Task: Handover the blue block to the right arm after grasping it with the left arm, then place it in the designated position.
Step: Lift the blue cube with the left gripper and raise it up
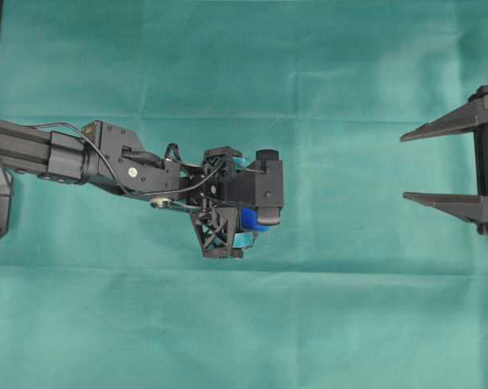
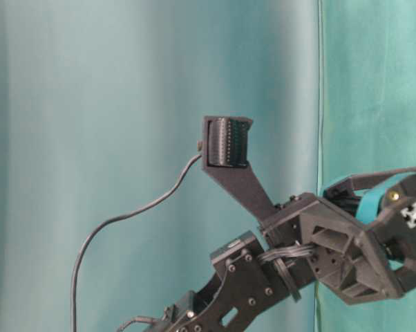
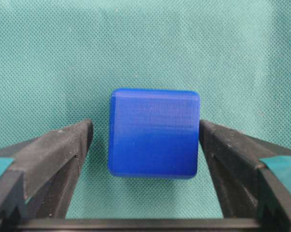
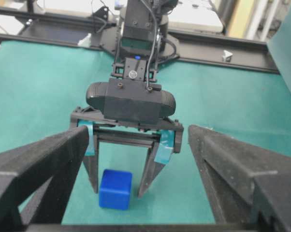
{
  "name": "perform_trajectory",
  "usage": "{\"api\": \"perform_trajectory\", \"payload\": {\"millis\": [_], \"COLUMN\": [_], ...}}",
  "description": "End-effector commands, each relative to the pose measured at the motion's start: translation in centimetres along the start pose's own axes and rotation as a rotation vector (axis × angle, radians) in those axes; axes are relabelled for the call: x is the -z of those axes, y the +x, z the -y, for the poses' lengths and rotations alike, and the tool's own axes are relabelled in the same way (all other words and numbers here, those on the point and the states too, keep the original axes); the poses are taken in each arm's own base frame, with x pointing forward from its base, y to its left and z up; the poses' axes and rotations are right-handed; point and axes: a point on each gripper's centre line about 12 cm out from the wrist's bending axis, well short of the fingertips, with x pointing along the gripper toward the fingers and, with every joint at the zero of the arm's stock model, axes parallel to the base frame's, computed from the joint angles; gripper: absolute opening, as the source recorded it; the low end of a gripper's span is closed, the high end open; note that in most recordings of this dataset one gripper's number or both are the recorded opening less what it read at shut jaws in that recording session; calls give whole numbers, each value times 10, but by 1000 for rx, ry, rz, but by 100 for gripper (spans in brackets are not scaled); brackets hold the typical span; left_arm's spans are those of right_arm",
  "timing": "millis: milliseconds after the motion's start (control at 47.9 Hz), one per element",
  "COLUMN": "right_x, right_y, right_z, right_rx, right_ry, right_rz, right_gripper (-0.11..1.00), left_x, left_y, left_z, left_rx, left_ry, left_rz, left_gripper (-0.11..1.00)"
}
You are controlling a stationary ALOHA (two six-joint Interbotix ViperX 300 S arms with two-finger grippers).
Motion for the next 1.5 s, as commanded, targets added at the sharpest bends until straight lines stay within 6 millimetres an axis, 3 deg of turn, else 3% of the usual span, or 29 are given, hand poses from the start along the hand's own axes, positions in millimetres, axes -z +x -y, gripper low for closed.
{"api": "perform_trajectory", "payload": {"millis": [0,63,251,627,878,1066,1483], "right_x": [-9,-10,-9,-10,-9,-9,-7], "right_y": [2,2,2,2,2,2,2], "right_z": [-1,-1,-1,-1,-1,-1,-1], "right_rx": [-3,-2,-3,-2,-2,-2,-2], "right_ry": [-2,0,-2,0,-2,-3,-5], "right_rz": [21,24,21,23,12,12,0], "right_gripper": [94,94,94,94,94,94,94], "left_x": [-12,-12,-10,-12,-25,-39,-79], "left_y": [-7,-7,-7,-7,-21,-40,-106], "left_z": [2,3,5,4,11,12,16], "left_rx": [3,4,7,6,15,17,24], "left_ry": [4,12,22,15,24,26,33], "left_rz": [40,35,28,32,76,87,156], "left_gripper": [99,93,47,47,47,47,47]}}
